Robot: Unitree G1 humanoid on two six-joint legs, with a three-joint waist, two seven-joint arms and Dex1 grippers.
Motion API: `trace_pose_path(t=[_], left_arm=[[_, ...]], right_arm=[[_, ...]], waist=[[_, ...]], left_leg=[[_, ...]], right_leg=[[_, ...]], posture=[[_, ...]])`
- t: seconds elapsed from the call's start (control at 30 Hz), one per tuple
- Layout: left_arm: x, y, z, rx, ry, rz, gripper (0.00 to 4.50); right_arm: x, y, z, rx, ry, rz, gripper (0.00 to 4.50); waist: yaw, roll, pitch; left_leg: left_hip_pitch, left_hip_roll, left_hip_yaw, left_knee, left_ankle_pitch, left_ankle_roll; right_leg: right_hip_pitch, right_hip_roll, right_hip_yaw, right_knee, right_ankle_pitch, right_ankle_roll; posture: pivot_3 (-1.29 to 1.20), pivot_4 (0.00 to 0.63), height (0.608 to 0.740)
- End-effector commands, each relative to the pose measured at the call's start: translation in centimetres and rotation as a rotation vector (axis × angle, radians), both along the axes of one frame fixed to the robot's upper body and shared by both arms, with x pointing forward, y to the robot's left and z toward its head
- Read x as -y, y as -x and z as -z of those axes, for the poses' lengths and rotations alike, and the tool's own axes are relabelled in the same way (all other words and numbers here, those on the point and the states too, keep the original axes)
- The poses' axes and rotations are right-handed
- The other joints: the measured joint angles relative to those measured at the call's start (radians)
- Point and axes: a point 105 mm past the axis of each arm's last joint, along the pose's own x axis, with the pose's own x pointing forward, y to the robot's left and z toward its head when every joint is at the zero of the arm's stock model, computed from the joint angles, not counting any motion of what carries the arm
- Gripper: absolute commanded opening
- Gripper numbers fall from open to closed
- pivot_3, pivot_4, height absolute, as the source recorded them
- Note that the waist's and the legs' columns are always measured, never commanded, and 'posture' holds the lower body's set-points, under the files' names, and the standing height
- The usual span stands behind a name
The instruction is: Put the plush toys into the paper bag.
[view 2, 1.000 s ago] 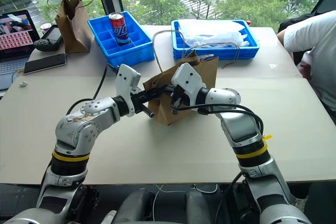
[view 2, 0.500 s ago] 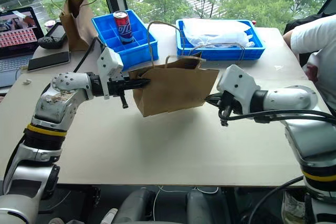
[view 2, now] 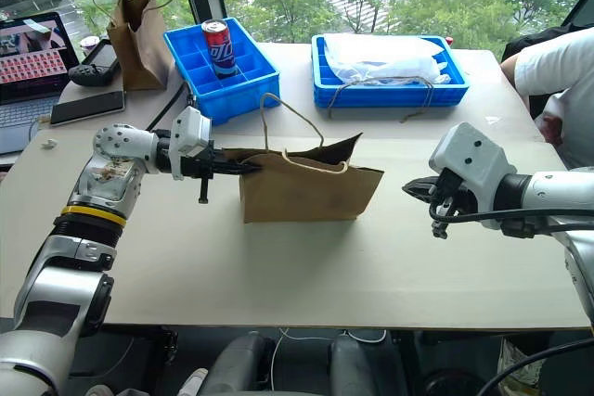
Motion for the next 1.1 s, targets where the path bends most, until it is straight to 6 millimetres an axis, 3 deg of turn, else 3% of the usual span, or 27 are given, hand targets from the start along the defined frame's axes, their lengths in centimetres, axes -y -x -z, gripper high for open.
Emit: trace_pose_path(t=[0.03,0.23,0.5,0.77,1.07,1.1], left_arm=[[0.0,-0.3,-0.7,0.041,0.0,0.02,0.02],[-0.4,-1.5,-2.0,0.051,0.071,-0.008,0.02],[0.6,-0.5,-3.6,0.014,0.151,0.073,0.02],[1.0,0.6,-1.3,0.008,0.033,0.146,0.02],[1.1,-0.2,-0.8,-0.001,0.023,0.115,0.02],[1.0,-0.1,-0.8,-0.017,0.026,0.113,0.6]], right_arm=[[-0.3,0.3,-1.1,0.049,0.003,-0.005,0.0],[-0.4,0.4,-0.6,0.029,0.005,-0.005,0.0],[0.0,0.0,-0.2,0.013,0.027,0.002,0.0],[1.0,0.0,-0.1,-0.004,0.06,0.033,0.0],[2.1,0.6,0.1,-0.024,0.046,0.052,0.0],[2.2,0.6,0.1,-0.023,0.046,0.054,0.0]], waist=[[-0.001,0.0,0.0],[0.0,0.0,0.0],[0.0,0.0,0.0],[-0.001,0.0,0.0],[0.001,0.0,0.0],[0.001,0.0,0.0]], left_leg=[[0.0,0.0,0.0,0.0,0.0,0.0],[0.0,0.0,0.0,0.002,0.0,0.0],[-0.001,0.0,0.0,0.002,0.0,0.0],[-0.001,0.0,0.0,0.003,0.0,0.0],[-0.002,0.0,0.0,0.004,0.0,0.0],[-0.002,0.0,0.0,0.004,0.0,0.0]], right_leg=[[0.0,0.0,0.0,0.0,0.0,0.0],[0.0,0.0,0.0,0.002,0.0,0.0],[-0.001,0.0,-0.001,0.002,0.0,0.0],[-0.001,0.0,0.0,0.003,0.0,0.0],[-0.001,0.0,0.0,0.003,0.0,0.0],[-0.001,0.001,0.0,0.003,0.0,0.001]], posture=[[0.0,0.15,0.74],[0.0,0.15,0.74],[0.0,0.15,0.74],[0.0,0.15,0.74],[0.0,0.15,0.74],[0.0,0.15,0.74]])
